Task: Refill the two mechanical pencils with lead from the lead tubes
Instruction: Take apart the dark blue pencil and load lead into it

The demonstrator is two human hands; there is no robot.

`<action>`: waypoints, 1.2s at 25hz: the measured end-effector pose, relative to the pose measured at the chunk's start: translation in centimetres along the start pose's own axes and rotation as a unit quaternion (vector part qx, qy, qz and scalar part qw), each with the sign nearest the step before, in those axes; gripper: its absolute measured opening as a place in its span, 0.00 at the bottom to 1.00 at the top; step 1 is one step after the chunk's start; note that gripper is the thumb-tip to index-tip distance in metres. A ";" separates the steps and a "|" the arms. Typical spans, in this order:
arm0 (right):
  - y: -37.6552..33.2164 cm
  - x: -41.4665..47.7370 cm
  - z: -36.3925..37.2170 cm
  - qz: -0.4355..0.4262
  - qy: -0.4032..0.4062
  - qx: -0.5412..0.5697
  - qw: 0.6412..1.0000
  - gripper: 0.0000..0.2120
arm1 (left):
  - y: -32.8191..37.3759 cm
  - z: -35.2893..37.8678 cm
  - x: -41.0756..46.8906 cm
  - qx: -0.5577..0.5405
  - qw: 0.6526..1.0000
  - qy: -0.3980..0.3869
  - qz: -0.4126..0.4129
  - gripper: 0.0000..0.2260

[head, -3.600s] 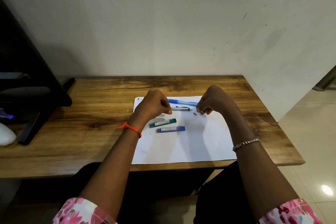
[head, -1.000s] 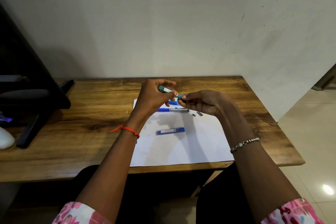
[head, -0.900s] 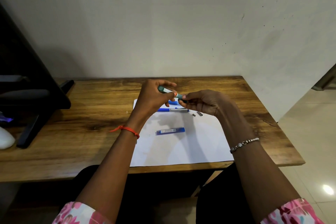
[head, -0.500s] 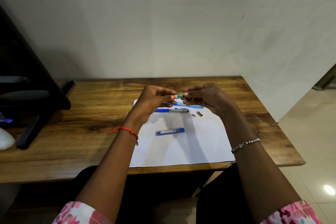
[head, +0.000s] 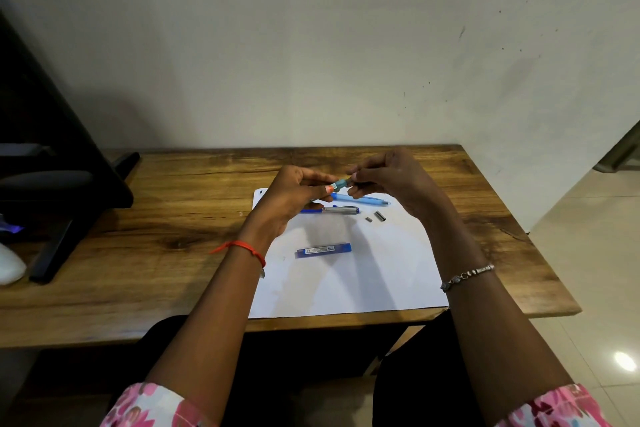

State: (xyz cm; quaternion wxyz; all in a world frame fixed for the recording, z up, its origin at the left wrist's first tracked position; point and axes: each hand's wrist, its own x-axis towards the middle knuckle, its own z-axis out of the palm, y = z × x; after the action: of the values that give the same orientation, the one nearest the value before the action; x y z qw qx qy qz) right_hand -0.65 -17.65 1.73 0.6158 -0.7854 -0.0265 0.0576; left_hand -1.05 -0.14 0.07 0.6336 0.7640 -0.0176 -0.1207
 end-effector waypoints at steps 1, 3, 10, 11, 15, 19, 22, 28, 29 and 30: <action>0.0 0.0 0.0 -0.002 0.003 -0.010 1.000 0.06 | 0.0 0.0 0.0 -0.002 1.000 -0.002 -0.001 0.11; 0.1 0.1 0.0 -0.006 0.008 -0.030 0.999 0.08 | 0.0 0.0 0.0 -0.006 1.000 -0.005 -0.003 0.11; -0.1 0.1 0.0 -0.036 0.001 -0.039 0.999 0.07 | 0.0 0.1 -0.1 -0.002 1.000 -0.007 -0.006 0.11; -0.1 0.1 0.0 -0.035 -0.005 -0.030 0.999 0.07 | 0.0 0.1 -0.1 -0.004 1.000 -0.008 -0.005 0.11; 0.0 0.1 -0.2 -0.030 -0.009 -0.023 0.999 0.08 | 0.1 0.1 -0.1 -0.007 1.000 -0.007 -0.008 0.10; 0.0 0.1 0.0 -0.045 0.018 -0.049 0.998 0.06 | 0.0 0.2 -0.2 -0.004 1.000 -0.011 -0.007 0.11; 0.0 0.2 0.1 -0.066 0.051 -0.050 0.995 0.05 | 0.1 0.2 -0.3 -0.005 1.000 -0.016 -0.007 0.11; -0.3 0.2 0.2 -0.087 0.092 -0.065 0.990 0.03 | 0.1 0.4 -0.4 -0.003 1.000 -0.020 -0.010 0.11; -0.3 0.2 0.2 -0.093 0.092 -0.071 0.989 0.03 | 0.2 0.4 -0.4 -0.004 1.000 -0.021 -0.009 0.10; -0.3 0.2 0.2 -0.101 0.093 -0.078 0.987 0.03 | 0.2 0.4 -0.4 -0.005 1.000 -0.022 -0.009 0.10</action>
State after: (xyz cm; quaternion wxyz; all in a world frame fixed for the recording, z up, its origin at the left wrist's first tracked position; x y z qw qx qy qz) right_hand -0.47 -17.37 1.97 0.5555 -0.8259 -0.0526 -0.0809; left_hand -1.52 -0.47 0.24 0.6361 0.7578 -0.0234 -0.1432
